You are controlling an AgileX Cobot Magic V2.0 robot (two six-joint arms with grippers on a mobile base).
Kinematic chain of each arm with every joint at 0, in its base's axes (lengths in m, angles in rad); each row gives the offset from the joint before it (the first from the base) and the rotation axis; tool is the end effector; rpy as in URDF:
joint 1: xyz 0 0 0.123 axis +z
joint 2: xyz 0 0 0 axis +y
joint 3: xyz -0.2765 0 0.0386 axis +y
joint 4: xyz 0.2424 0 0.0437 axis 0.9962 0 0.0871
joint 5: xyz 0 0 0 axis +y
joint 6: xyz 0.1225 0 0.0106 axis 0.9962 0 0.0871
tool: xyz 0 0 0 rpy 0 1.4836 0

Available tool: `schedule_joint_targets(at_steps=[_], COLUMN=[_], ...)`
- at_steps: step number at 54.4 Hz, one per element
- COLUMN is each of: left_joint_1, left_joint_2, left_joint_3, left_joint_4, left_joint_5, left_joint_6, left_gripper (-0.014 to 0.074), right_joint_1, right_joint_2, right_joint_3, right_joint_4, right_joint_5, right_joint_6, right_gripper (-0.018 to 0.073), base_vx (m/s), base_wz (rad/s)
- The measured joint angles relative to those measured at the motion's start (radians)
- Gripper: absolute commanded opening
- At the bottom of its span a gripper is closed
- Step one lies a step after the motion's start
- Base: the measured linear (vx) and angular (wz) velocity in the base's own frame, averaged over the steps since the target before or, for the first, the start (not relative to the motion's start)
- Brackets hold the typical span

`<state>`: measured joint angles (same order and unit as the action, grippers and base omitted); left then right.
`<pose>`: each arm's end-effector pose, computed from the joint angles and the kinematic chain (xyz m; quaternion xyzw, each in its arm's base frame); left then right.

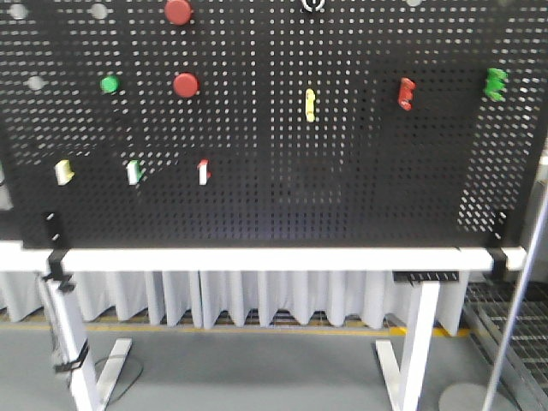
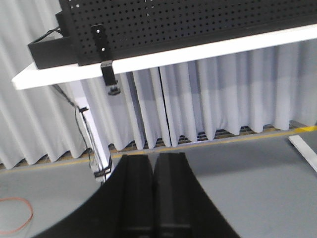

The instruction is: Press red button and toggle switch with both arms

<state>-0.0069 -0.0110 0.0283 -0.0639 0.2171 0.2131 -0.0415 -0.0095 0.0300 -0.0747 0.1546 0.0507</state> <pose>0.0878 -0.0023 0.1800 0.0641 0.7543 0.0417 0.6520 0.0887 -0.0051 0.1868 0.0107 0.7373 -0.0261 0.6750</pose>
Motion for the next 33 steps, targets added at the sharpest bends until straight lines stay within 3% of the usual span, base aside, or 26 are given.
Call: schedule_joint_targets(at_steps=[33], left_joint_1=[0.0], left_joint_2=[0.0], left_joint_3=[0.0], left_joint_4=[0.0], left_joint_5=[0.0], left_joint_6=[0.0], left_gripper=[0.0002], right_joint_1=[0.0], right_joint_2=[0.0], right_joint_3=[0.0], right_joint_4=[0.0], right_joint_5=[0.0], right_joint_6=[0.0], right_gripper=[0.0], base_vx=[0.35], base_wz=[-0.02])
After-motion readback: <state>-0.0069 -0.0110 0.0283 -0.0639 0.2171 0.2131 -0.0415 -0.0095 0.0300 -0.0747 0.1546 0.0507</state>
